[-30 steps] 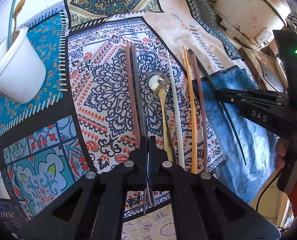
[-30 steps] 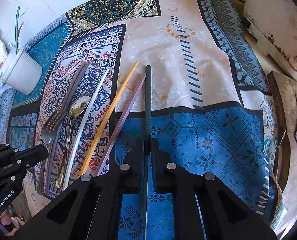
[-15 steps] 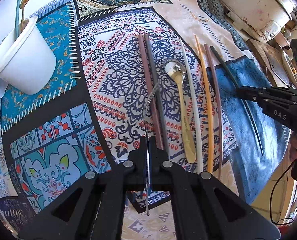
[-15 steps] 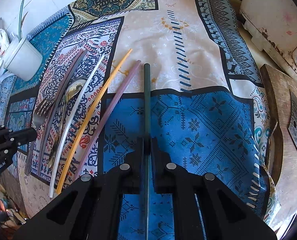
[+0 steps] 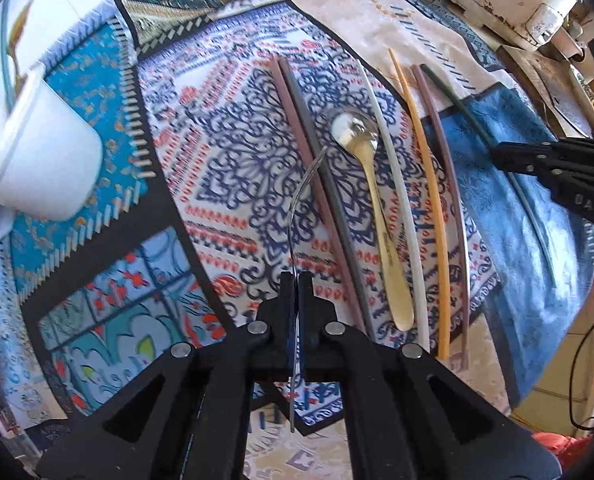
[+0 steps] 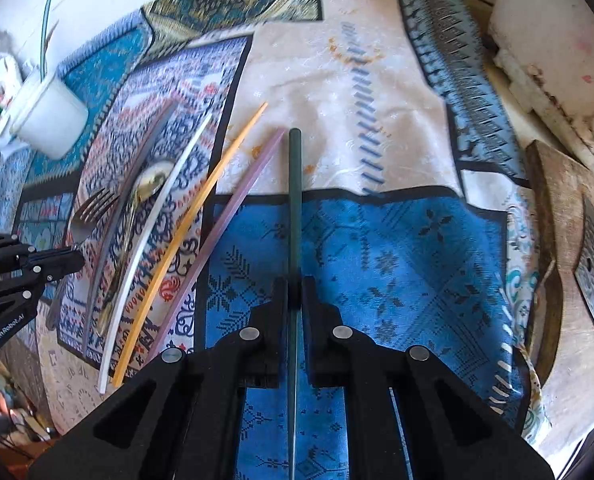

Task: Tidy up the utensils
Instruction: 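Carry the fork with the left tool while the right tool carries the chopstick to the cup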

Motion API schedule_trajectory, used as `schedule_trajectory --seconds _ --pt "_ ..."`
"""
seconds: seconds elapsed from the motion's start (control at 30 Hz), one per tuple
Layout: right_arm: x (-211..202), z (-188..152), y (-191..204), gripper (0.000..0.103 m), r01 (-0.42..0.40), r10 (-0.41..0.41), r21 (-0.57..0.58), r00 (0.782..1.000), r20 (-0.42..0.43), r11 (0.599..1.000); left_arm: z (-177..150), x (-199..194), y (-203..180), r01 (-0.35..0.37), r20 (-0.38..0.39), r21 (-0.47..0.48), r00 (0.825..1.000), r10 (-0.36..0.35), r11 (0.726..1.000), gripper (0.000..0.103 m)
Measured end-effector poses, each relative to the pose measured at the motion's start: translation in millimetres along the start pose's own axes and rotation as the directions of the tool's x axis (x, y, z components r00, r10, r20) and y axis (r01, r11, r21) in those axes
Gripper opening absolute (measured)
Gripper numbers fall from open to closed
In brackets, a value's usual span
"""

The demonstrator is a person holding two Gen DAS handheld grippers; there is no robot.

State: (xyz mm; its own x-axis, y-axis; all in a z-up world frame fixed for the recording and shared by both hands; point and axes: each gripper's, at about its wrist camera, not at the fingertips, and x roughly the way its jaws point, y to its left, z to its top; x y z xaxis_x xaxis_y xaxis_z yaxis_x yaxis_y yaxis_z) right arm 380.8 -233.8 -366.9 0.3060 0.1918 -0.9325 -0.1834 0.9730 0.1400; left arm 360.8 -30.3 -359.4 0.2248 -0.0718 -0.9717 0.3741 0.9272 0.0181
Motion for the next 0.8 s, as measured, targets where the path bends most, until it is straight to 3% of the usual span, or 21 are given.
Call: schedule_trajectory --seconds 0.27,0.43,0.6,0.8 --pt "-31 4 -7 0.006 -0.049 0.044 0.058 0.995 0.093 0.997 8 -35 12 0.047 0.106 -0.079 0.994 -0.038 0.996 0.0" --pt "-56 10 8 0.006 -0.089 0.078 0.051 0.981 0.18 0.995 11 -66 18 0.072 0.208 -0.135 0.977 -0.043 0.988 0.0" --pt "-81 26 31 0.006 -0.142 0.131 0.019 0.952 0.276 0.99 7 -96 32 0.075 0.309 -0.191 0.951 -0.013 0.979 0.0" --pt "-107 47 72 0.006 -0.192 0.202 -0.064 0.903 0.38 0.979 2 -133 63 0.054 0.407 -0.269 0.912 0.062 0.962 0.0"
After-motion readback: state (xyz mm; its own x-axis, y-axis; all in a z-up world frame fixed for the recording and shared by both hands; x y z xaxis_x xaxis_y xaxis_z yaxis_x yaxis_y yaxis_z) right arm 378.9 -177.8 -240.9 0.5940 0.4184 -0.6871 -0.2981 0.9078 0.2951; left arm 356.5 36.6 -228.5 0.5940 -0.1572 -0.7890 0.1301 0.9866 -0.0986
